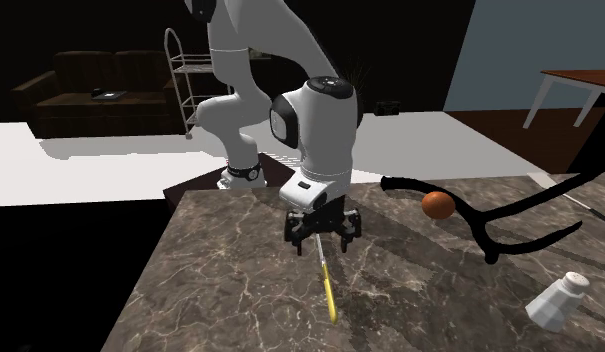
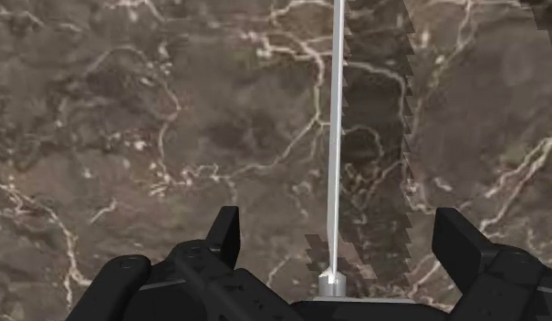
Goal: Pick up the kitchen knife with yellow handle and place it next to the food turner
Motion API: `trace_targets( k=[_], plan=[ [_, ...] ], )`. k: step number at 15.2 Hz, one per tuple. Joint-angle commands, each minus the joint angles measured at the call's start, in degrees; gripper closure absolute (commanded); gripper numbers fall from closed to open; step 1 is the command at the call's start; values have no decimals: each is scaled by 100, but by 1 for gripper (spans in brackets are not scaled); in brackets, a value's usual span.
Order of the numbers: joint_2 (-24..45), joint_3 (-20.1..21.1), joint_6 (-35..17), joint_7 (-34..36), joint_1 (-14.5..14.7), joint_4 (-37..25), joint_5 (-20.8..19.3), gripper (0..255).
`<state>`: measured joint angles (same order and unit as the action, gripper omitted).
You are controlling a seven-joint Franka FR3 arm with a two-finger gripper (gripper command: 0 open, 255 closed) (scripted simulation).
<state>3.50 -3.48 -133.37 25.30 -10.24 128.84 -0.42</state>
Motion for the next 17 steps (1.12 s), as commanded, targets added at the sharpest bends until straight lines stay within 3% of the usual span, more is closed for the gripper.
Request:
trace_targets(
  k=[1, 9, 10, 17],
  plan=[
    [136, -2, -202, -12, -5, 64, 11, 0],
    [136, -2, -202, -11, -5, 63, 11, 0],
    [136, -2, -202, -11, -5, 63, 11, 255],
    [136, -2, -202, -11, -5, 63, 11, 255]
  ],
)
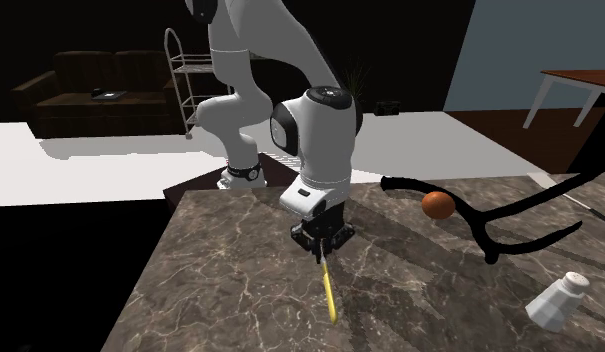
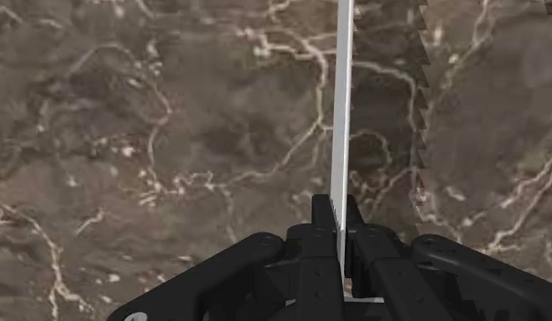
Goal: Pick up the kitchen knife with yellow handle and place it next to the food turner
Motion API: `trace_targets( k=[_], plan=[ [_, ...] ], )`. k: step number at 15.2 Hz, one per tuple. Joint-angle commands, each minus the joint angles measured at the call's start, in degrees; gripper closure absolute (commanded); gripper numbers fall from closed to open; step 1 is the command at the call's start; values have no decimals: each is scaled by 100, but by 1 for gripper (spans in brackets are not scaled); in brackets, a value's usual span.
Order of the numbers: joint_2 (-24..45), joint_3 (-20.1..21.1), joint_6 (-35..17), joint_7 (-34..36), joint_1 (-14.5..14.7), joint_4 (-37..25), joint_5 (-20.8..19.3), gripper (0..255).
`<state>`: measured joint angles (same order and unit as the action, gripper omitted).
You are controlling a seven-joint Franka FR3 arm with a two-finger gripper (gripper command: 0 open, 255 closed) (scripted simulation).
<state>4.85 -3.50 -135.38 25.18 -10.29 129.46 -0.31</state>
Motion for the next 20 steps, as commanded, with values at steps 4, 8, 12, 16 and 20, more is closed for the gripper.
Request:
trace_targets(
  k=[4, 8, 12, 16, 20],
  plan=[
    [-100, -1, 148, 4, 1, -48, -8, 255],
    [-284, -1, 448, 12, 3, -165, -20, 255],
    [-450, 0, 750, 18, 4, -300, -31, 255],
    [-598, 1, 1052, 22, 5, -455, -40, 255],
    [-727, 2, 1355, 26, 7, -629, -47, 255]
  ],
)
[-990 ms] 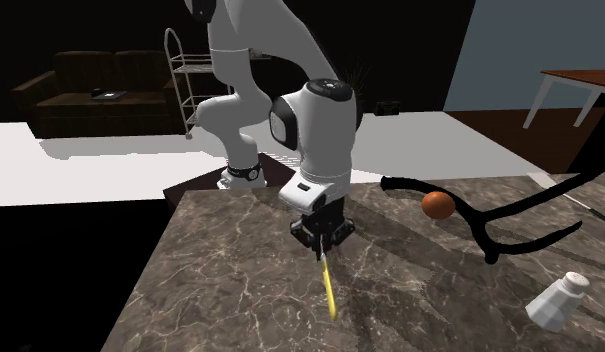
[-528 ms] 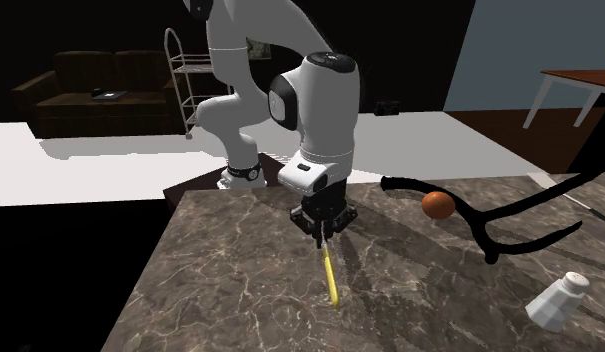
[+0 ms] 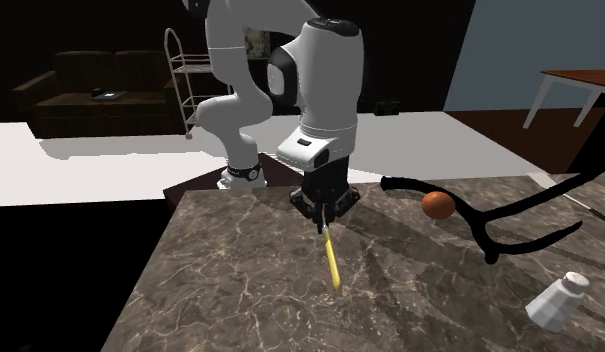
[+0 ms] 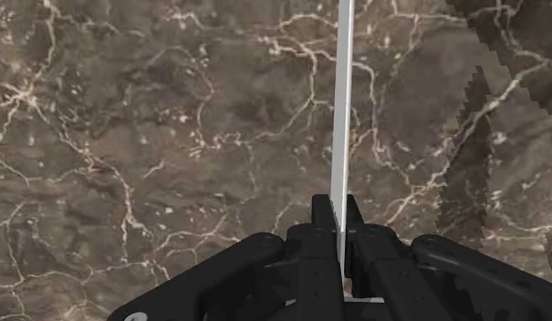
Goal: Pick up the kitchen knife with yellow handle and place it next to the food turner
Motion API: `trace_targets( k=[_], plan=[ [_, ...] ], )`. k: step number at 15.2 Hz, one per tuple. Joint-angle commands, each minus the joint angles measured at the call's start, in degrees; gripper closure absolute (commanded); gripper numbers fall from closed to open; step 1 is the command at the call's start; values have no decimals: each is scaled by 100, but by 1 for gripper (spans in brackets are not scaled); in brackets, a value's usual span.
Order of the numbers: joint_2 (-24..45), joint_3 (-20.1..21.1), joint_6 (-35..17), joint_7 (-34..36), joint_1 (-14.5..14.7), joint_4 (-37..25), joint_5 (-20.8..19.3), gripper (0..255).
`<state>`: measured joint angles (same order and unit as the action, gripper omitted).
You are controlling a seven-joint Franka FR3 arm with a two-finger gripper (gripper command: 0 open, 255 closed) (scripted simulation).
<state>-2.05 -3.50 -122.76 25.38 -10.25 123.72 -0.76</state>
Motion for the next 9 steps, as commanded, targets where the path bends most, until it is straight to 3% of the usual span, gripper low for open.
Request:
trace_targets(
  k=[1, 6, 9],
  plan=[
    [-66, 3, 170, 6, 3, -101, -3, 255],
    [-181, 5, 500, 9, 4, -317, -9, 255],
    [-125, 229, 516, 424, 201, -384, 1, 255]
  ],
)
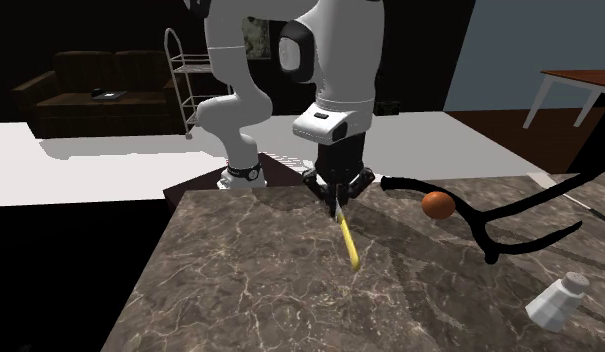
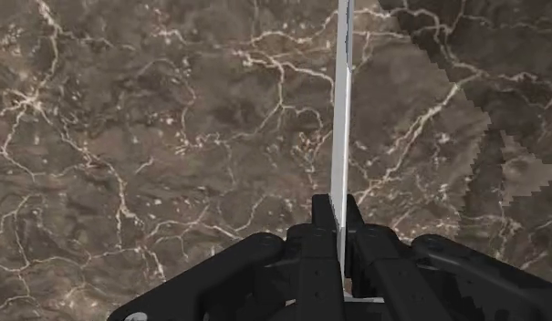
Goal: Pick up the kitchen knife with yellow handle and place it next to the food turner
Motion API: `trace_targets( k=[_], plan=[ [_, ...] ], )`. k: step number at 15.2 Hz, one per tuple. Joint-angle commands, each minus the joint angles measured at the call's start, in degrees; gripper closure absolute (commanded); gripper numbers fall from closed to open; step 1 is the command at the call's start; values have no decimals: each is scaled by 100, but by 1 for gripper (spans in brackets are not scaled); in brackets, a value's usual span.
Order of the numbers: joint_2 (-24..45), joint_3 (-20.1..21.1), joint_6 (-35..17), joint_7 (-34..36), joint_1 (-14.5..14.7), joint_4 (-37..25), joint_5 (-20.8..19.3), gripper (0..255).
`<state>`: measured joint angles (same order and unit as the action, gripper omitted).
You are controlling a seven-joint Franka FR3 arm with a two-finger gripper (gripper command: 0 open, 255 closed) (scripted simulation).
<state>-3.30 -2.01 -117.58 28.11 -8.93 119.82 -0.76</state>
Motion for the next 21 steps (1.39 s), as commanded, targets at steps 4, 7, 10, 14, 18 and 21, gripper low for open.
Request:
trace_targets(
  k=[4, 7, 10, 14, 18, 21],
  plan=[
    [147, 368, 35, 701, 332, -173, 4, 255],
    [313, 575, 77, 1110, 528, -376, -8, 255],
    [526, 769, 135, 1514, 727, -640, -37, 255],
    [879, 1005, 242, 2046, 1000, -1087, -107, 255],
    [1311, 1207, 392, 2563, 1288, -1651, -215, 255],
    [1689, 1332, 542, 2936, 1521, -2160, -317, 255]
  ],
)
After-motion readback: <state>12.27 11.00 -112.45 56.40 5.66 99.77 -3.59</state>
